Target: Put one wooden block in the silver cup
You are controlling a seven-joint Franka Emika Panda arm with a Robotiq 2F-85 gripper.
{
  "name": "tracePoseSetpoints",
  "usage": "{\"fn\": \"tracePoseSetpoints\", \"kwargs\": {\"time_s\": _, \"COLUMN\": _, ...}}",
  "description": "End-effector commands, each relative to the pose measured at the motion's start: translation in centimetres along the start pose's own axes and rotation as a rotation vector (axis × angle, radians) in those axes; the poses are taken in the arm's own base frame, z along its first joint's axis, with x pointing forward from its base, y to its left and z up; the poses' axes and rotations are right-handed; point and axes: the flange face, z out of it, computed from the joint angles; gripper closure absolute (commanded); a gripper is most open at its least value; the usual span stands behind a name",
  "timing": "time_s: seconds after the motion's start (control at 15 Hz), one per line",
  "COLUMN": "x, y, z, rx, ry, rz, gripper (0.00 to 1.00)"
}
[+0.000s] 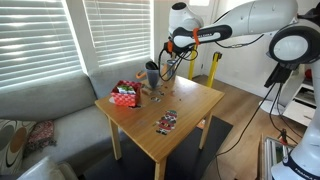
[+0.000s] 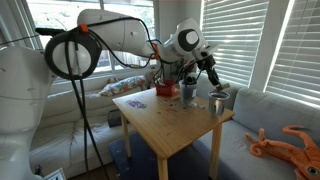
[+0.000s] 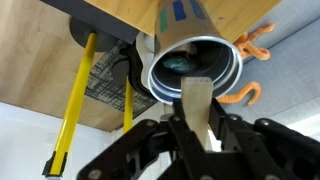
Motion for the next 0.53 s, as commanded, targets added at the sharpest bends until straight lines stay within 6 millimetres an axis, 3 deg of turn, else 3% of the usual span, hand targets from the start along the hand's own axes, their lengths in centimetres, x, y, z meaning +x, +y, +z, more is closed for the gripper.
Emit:
{"fn": "tracePoseSetpoints", "kwargs": {"time_s": 0.0, "x": -0.7, "y": -0.2, "z": -0.1, "rx": -0.046, "ry": -0.032, "rz": -0.028, "gripper": 0.39}}
{"fn": "tracePoseSetpoints", "kwargs": {"time_s": 0.2, "x": -0.9, "y": -0.2, "z": -1.8, "rx": -0.026, "ry": -0.035, "rz": -0.035, "gripper": 0.18}}
{"fn": "tracePoseSetpoints", "kwargs": {"time_s": 0.27, "x": -1.0, "y": -0.3, "z": -0.1, "rx": -0.039, "ry": -0.022, "rz": -0.025, "gripper": 0.37}}
{"fn": "tracePoseSetpoints", "kwargs": {"time_s": 0.47, "x": -1.0, "y": -0.4, "z": -0.9, "rx": -0.028, "ry": -0.017, "rz": -0.031, "gripper": 0.19}}
